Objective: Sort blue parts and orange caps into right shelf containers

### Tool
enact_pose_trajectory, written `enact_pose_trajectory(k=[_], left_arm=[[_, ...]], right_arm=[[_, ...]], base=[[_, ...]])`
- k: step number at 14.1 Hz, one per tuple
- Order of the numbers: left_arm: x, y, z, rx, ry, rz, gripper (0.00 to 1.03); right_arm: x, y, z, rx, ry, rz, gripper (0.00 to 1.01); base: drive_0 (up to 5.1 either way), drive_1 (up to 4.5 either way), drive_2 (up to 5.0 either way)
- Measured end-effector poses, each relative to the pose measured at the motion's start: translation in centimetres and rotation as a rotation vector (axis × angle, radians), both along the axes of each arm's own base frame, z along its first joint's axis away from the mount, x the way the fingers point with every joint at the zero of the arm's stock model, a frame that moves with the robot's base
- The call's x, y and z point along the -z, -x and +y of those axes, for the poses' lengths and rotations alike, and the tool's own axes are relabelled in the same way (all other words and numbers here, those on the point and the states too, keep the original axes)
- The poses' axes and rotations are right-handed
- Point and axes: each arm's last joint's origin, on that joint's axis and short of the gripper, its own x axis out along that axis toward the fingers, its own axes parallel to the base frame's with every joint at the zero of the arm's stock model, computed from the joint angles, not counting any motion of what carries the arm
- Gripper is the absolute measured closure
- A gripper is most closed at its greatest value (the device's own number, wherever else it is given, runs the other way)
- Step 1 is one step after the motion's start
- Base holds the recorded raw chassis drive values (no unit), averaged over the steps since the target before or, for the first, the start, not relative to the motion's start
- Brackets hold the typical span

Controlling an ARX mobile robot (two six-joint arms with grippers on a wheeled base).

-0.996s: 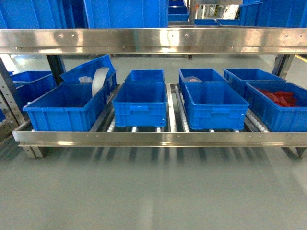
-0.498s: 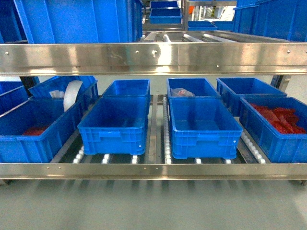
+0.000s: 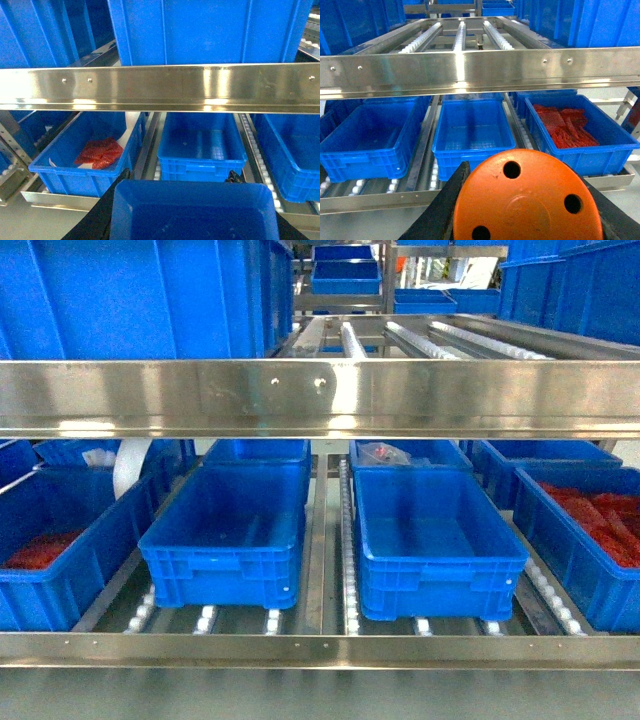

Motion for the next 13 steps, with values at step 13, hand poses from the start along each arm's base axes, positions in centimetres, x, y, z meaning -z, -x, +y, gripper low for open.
enact_pose_trajectory(k=[13], left_arm=[[0.0, -0.03, 0.0, 0.0, 0.0, 0.0, 0.59]], right_arm=[[-0.01, 0.0, 0.0, 0.0, 0.0, -0.001, 0.58]], base=[[0.0, 0.68, -0.6]])
